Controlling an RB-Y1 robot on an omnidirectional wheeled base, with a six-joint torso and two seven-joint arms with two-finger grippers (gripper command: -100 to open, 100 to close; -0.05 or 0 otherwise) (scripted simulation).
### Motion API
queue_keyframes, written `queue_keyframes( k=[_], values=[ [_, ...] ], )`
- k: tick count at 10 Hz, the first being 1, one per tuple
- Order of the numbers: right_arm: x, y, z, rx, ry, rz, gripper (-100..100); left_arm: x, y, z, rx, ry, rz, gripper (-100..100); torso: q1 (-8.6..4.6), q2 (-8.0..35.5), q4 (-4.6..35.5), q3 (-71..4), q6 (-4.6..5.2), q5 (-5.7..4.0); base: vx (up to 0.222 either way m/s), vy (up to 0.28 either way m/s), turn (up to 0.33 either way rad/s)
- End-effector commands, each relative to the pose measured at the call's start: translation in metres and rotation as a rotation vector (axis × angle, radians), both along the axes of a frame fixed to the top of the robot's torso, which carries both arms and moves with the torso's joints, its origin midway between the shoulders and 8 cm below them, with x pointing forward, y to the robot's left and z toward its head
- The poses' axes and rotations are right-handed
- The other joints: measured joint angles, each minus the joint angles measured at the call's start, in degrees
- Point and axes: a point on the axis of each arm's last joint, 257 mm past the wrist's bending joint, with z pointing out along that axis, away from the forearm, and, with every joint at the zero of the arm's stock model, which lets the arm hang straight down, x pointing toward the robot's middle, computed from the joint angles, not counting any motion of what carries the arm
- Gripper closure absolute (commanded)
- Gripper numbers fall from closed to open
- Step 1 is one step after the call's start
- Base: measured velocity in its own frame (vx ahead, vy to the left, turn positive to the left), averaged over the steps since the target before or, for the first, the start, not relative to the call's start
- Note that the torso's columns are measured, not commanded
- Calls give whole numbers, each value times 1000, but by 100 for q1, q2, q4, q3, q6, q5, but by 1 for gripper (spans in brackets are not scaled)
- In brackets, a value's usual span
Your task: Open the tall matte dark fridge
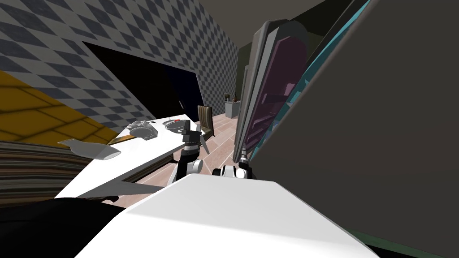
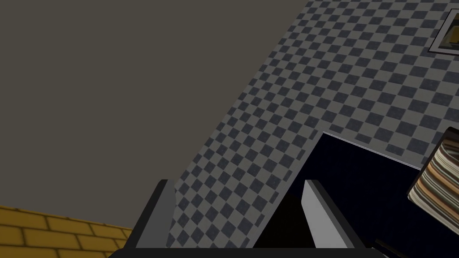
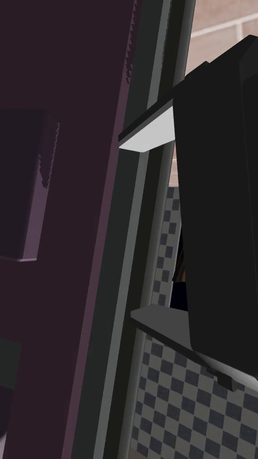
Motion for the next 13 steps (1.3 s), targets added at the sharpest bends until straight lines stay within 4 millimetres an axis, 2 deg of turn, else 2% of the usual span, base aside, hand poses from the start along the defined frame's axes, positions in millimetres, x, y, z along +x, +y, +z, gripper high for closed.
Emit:
queue_keyframes(
  k=[1,4,5,6,7,8,11,13],
  values=[
    [5,25,4,-141,4,86,-100,0,0,0,0,0,0,0,2,-1,0,0,2,1,0,0,0],
    [5,42,15,-292,-27,126,-100,0,0,0,0,0,0,0,11,-9,-3,-6,2,4,0,0,0],
    [4,43,17,-316,-30,125,-100,0,0,0,0,0,0,0,10,-9,-2,-6,1,3,0,0,0],
    [14,48,24,-293,-26,129,-100,0,0,0,0,0,0,0,9,-8,-2,-5,2,3,11,12,-36],
    [9,45,21,-296,-28,125,-100,0,0,0,0,0,0,0,14,-11,-2,-7,1,4,6,8,-12],
    [10,46,21,-298,-27,127,100,0,0,0,0,0,0,0,10,-8,-3,-5,1,3,0,0,0],
    [14,35,23,-298,-24,81,100,0,0,0,0,0,0,0,45,-41,-10,-24,-1,12,117,127,-51],
    [18,24,25,-299,-19,36,100,0,0,0,0,0,0,0,21,-19,-6,-12,2,6,163,202,-60]
  ],
)
